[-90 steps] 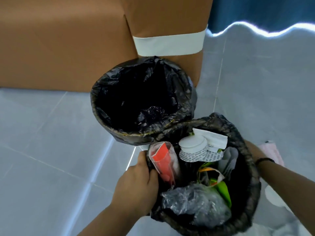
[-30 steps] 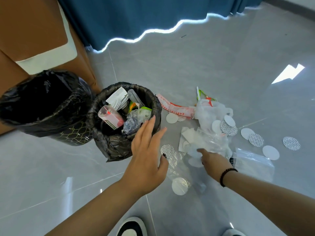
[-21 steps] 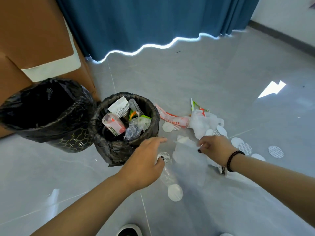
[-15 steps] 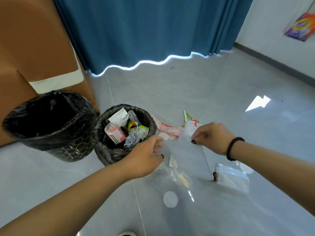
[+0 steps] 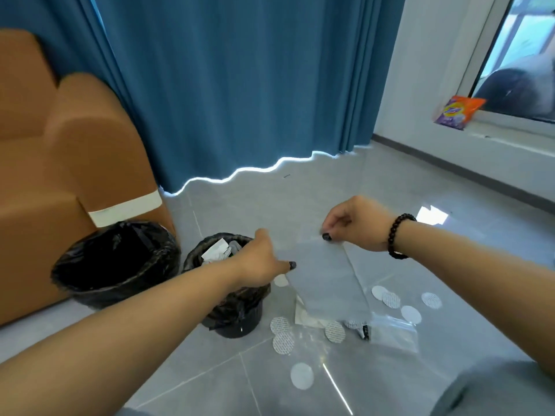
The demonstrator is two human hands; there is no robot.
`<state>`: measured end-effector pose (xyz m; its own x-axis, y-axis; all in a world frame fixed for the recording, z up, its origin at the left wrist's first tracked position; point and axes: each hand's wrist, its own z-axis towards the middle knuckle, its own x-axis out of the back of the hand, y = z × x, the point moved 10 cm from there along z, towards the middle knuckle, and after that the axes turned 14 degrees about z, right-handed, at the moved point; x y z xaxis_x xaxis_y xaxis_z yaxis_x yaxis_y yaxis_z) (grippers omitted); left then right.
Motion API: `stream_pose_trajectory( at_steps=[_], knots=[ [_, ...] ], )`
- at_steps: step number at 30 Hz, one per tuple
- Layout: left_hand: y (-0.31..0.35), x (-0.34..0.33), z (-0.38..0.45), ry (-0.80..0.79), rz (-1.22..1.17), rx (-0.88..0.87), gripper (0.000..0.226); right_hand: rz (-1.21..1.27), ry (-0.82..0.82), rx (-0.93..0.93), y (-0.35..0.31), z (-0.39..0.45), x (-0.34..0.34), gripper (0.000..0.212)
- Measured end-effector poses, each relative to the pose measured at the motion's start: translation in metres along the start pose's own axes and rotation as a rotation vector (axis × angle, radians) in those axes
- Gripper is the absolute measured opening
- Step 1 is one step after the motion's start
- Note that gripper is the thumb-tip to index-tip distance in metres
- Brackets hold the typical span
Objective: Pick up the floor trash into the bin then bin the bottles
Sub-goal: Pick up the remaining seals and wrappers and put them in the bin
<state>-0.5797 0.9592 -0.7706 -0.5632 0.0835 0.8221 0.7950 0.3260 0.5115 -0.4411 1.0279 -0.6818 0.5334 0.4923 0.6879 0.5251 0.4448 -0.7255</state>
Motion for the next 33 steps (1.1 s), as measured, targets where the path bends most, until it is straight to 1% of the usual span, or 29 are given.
stream_pose_trajectory(
  at_steps=[1,3,5,6,8,11,13,15,17,19,20,21,22,24,25,26,27,30,31,33],
  knots=[
    [-0.001,0.006,-0.005,0.021,0.034,0.016,0.061,0.030,0.012,0.005,-0.004,-0.006,0.002,0.007],
    [0.003,0.021,-0.017,0.080,0.113,0.005,0.037,0.048,0.006,0.014,-0.010,-0.017,-0.003,0.008],
    [0.009,0.032,-0.028,0.134,0.108,-0.027,0.016,0.019,-0.020,0.007,-0.011,-0.024,-0.012,0.008],
    [0.012,0.037,-0.033,0.166,0.088,-0.043,0.010,0.010,-0.029,0.004,-0.012,-0.026,-0.015,0.008],
    [0.014,0.046,-0.047,0.224,0.030,-0.062,0.010,0.024,-0.043,0.015,-0.018,-0.030,-0.023,0.007],
    [0.015,0.052,-0.069,0.223,-0.040,-0.099,0.012,0.057,-0.050,0.074,-0.032,-0.034,-0.035,0.008],
    [0.011,0.057,-0.083,0.233,-0.113,-0.116,0.013,0.098,-0.051,0.120,-0.043,-0.036,-0.043,0.014],
    [0.007,0.066,-0.092,0.304,-0.185,-0.120,0.014,0.138,-0.044,0.165,-0.052,-0.038,-0.045,0.020],
    [0.000,0.071,-0.096,0.349,-0.198,-0.094,0.028,0.152,-0.048,0.195,-0.058,-0.040,-0.043,0.024],
    [-0.001,0.067,-0.097,0.274,-0.168,-0.088,0.047,0.125,-0.078,0.202,-0.059,-0.042,-0.041,0.025],
    [0.001,0.063,-0.097,0.213,-0.160,-0.107,0.051,0.113,-0.087,0.200,-0.060,-0.043,-0.040,0.025],
    [0.005,0.058,-0.096,0.159,-0.175,-0.135,0.047,0.119,-0.085,0.197,-0.060,-0.044,-0.037,0.024],
    [0.010,0.056,-0.096,0.130,-0.217,-0.157,0.038,0.141,-0.070,0.196,-0.060,-0.046,-0.031,0.023],
    [0.020,0.058,-0.099,0.148,-0.317,-0.185,0.021,0.197,-0.029,0.193,-0.059,-0.050,-0.020,0.018],
    [0.025,0.061,-0.100,0.176,-0.360,-0.191,0.017,0.215,-0.003,0.189,-0.059,-0.052,-0.014,0.013],
    [0.028,0.064,-0.101,0.209,-0.395,-0.191,0.016,0.230,0.028,0.176,-0.057,-0.052,-0.009,0.007],
    [0.031,0.067,-0.103,0.241,-0.422,-0.190,0.018,0.252,0.074,0.153,-0.053,-0.052,-0.001,0.006],
    [0.031,0.077,-0.104,0.316,-0.524,-0.167,0.026,0.354,0.224,0.042,-0.035,-0.047,0.022,0.031],
    [0.028,0.080,-0.103,0.335,-0.554,-0.156,0.029,0.440,0.236,-0.013,-0.026,-0.046,0.025,0.038],
    [0.021,0.082,-0.101,0.352,-0.604,-0.134,0.037,0.681,0.175,-0.138,-0.009,-0.044,0.014,0.046]
  ],
)
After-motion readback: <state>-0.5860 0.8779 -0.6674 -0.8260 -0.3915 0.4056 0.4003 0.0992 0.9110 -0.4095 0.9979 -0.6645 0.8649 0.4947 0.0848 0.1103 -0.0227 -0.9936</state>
